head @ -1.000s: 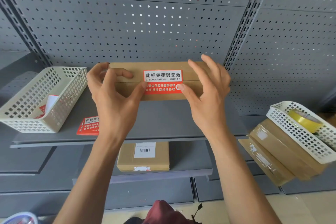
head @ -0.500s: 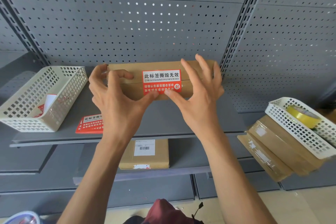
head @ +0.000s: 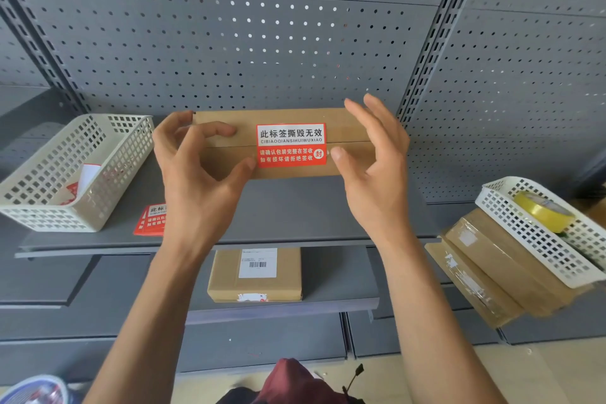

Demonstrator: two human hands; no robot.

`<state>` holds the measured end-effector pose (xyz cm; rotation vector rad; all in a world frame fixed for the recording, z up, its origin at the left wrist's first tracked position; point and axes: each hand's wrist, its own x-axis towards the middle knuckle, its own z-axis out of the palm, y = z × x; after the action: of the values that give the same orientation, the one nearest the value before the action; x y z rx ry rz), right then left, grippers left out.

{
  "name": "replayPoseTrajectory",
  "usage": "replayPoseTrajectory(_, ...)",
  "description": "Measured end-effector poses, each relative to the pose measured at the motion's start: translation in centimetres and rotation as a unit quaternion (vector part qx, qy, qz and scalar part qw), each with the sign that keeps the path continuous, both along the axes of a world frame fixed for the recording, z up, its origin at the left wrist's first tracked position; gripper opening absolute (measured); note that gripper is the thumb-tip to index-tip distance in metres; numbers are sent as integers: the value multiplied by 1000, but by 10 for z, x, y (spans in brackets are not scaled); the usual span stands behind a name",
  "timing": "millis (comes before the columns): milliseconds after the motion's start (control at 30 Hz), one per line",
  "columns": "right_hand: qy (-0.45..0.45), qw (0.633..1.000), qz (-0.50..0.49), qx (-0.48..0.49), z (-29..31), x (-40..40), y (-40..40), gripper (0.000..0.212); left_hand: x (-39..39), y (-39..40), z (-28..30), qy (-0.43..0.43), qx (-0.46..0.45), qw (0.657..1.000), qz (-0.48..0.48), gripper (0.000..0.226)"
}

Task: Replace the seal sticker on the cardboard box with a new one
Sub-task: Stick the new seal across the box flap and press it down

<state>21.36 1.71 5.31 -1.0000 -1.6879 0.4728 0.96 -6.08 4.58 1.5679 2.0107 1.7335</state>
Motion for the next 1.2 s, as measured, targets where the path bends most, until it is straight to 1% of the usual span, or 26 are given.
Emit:
replayPoseTrajectory(67, 55, 998, -41, -16, 5, -10, -2, 46, 8, 1, 1, -14, 20, 999, 21, 29)
replayPoseTrajectory(100, 71, 995, -63, -20, 7, -16, -3, 45, 13, 2, 1, -28, 34, 998, 39, 26)
replayPoseTrajectory(133, 74, 994, -79, -18, 8, -20, -3, 45, 18, 4, 2, -43, 48, 996, 59, 25)
replayPoseTrajectory(233, 39, 995, -90, 4, 4, -24, -4, 47, 26, 7, 5, -64, 62, 991, 98, 28)
replayPoseTrajectory(400, 52, 996, -77, 0, -4, -14, 2, 46, 26, 7, 1, -63, 54, 993, 84, 21)
replayPoseTrajectory(500, 55, 995, -88, 12, -7, -12, 3, 41, 26, 7, -3, -65, 49, 994, 67, 18)
replayPoseTrajectory(600, 78, 991, -105, 1, -5, -18, 0, 37, 29, 9, -2, -76, 50, 993, 70, 24)
replayPoseTrajectory(733, 97, 987, -125, -22, 0, -31, -6, 45, 29, 13, 2, -89, 47, 990, 101, 45)
replayPoseTrajectory(833, 71, 987, -143, -19, 1, -40, -11, 52, 28, 15, 2, -90, 40, 988, 121, 56)
replayPoseTrajectory(933, 46, 988, -149, -24, 0, -40, -8, 51, 26, 17, 2, -94, 29, 987, 130, 57)
replayPoseTrajectory(1067, 59, 990, -130, -13, -4, -31, -6, 41, 26, 14, 0, -90, 37, 988, 123, 50)
replayPoseTrajectory(1200, 66, 990, -126, -8, -5, -29, -4, 38, 24, 15, 0, -84, 39, 989, 116, 42)
